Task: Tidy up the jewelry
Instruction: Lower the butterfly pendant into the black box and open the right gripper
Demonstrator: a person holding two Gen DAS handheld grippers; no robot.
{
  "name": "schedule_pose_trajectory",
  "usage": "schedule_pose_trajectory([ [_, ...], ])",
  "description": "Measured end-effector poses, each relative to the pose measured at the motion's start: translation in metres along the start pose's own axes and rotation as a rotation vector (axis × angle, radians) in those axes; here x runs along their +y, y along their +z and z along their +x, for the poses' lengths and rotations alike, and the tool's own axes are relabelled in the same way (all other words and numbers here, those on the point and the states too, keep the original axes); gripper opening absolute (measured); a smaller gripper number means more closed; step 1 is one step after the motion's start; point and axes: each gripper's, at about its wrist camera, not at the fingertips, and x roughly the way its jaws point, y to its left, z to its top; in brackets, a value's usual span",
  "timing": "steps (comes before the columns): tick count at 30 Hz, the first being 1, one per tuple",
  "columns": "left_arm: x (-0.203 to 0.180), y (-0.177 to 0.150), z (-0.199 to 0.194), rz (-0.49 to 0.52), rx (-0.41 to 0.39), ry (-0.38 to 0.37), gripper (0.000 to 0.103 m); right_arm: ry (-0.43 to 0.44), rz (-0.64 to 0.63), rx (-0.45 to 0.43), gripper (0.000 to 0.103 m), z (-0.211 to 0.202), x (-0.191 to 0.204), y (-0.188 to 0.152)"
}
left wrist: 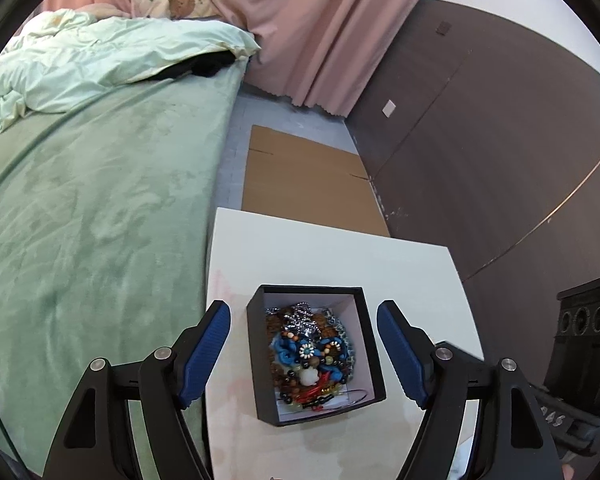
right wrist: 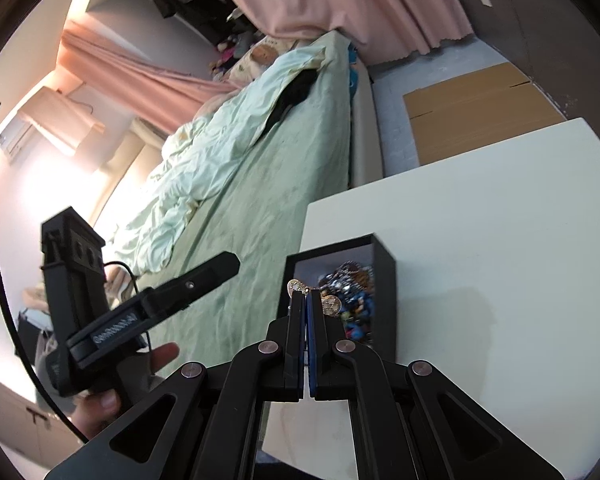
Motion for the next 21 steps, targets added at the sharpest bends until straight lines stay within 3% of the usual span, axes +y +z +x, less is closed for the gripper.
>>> schedule_pose_trajectory([
  [5,0.003,-0.002,-0.014,-0.002,-0.025,-0.004,0.080,-0.022,-0.008,0.050,0.005,0.018,0.003,-0.001],
  [7,0.004,-0.003,-0.017,-0.004,-0.029,-0.007,0.080,-0.033,0.010,0.065,0.021,0.022,-0.001,-0.002],
  [9,0.004,-0.004,-0.018,-0.002,-0.030,-0.007,0.080,-0.055,0.019,0.048,0.044,0.017,-0.003,-0.005],
  [19,-0.006,-0.012,-0.028,0.057,-0.033,-0.005,0.083,-0.083,0.033,0.019,0.046,-0.027,-0.005,-0.009],
  [21,-0.011,-0.016,-0.029,0.081,-0.029,-0.004,0.086,-0.101,0.023,0.006,0.058,-0.036,-0.007,-0.010],
])
